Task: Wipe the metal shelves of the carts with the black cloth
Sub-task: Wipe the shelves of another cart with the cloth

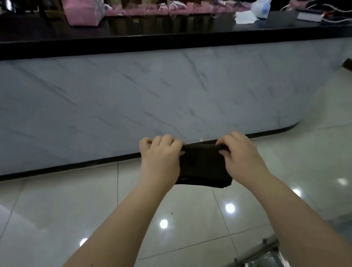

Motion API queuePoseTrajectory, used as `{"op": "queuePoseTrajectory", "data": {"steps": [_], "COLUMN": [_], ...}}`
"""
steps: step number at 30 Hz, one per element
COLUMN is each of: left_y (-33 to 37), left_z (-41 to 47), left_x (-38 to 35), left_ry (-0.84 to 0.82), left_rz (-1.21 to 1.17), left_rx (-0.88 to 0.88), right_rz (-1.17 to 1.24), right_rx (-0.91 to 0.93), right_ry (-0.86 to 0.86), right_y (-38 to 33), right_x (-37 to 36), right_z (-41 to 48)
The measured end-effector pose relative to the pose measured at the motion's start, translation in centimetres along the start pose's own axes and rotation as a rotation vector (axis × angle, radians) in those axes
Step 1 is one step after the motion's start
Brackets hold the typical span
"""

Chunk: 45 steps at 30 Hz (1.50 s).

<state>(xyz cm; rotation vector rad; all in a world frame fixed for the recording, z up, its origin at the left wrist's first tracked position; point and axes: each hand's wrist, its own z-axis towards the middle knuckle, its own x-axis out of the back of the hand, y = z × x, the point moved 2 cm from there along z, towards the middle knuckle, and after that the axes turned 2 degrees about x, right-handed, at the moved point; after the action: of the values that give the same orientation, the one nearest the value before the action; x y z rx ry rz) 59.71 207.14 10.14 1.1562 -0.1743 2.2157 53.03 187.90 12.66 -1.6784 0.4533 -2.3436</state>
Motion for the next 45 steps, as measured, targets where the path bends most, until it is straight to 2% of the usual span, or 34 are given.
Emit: {"op": "queuePoseTrajectory", "data": {"steps": [10, 17, 22, 27, 31, 34, 38, 45], "left_y": [2.1, 8.0, 15.3, 25.5, 35.4, 42.8, 52.3, 65.1], "left_z": [19.6, 31.6, 39.0, 45.5, 48.3, 47.5, 44.0, 39.8], "left_x": [-11.9, -21.5, -30.3, -37.5, -40.8, -42.4, -43.0, -42.0], "left_ry": [-0.01, -0.047, -0.095, -0.259, -0.26, -0.319, -0.352, -0.409], "left_rz": [0.013, -0.11, -0.256, -0.466, -0.623, -0.717, -0.71, -0.788], "left_rx": [-0.262, -0.415, -0.592, -0.788, -1.052, -1.209, -1.477, -1.709], "right_rz": [-0.028, -0.089, -0.154, -0.186, -0.238, -0.259, -0.271, -0.375], "right_rx": [-0.143, -0.34, -0.532, -0.744, -1.006, -1.168, -1.361, -1.532], "right_ry": [0.096, 0.2, 0.289, 0.408, 0.591, 0.694, 0.754, 0.887], "right_y": [12.3, 22.7, 31.7, 39.6, 43.4, 44.9, 46.7, 51.3], "right_x": [1.7, 4.5, 6.2, 8.3, 10.2, 11.1, 12.7, 17.1], "right_z": [14.7, 21.7, 23.5, 22.3, 19.5, 16.1, 10.3, 2.4]}}
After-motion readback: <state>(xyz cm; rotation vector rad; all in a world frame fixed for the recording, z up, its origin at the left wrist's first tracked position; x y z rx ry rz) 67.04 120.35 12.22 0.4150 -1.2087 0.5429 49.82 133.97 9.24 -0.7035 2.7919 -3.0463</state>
